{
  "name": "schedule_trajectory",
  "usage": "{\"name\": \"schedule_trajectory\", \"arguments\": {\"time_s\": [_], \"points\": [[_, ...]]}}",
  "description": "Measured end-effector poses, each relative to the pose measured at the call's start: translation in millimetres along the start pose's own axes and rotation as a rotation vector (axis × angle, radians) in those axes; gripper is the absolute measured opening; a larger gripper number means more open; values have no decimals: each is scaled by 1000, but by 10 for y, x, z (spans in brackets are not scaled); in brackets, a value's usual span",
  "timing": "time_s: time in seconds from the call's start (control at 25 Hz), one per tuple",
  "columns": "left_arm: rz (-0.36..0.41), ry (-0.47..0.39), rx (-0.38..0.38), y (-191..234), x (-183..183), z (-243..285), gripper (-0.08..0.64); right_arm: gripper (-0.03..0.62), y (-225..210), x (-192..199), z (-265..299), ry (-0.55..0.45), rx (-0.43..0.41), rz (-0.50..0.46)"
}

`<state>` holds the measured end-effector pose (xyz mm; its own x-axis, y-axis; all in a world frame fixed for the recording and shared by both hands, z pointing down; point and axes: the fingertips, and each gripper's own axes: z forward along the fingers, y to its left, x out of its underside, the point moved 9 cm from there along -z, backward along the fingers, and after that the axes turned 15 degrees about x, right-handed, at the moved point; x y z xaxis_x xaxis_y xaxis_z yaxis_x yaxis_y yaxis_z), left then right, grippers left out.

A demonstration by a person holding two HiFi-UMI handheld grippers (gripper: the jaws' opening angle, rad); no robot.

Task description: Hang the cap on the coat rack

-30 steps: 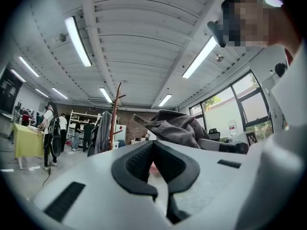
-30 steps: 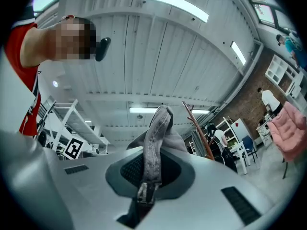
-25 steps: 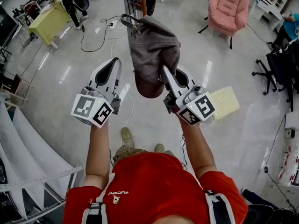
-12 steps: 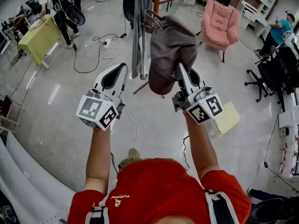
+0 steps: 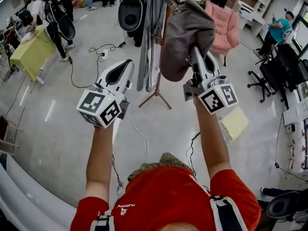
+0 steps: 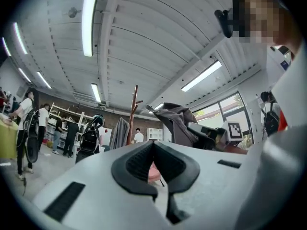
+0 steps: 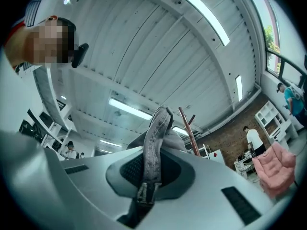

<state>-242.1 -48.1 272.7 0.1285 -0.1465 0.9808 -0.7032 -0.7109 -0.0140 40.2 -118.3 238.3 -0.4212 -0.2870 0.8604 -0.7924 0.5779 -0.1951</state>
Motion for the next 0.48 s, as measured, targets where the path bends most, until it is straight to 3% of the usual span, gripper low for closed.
{"name": "schedule_trajectory", "arguments": {"time_s": [0.48], "points": [[8,12,55,623,70,659,9,31,-487,-295,1249,-151,29,-150]]}}
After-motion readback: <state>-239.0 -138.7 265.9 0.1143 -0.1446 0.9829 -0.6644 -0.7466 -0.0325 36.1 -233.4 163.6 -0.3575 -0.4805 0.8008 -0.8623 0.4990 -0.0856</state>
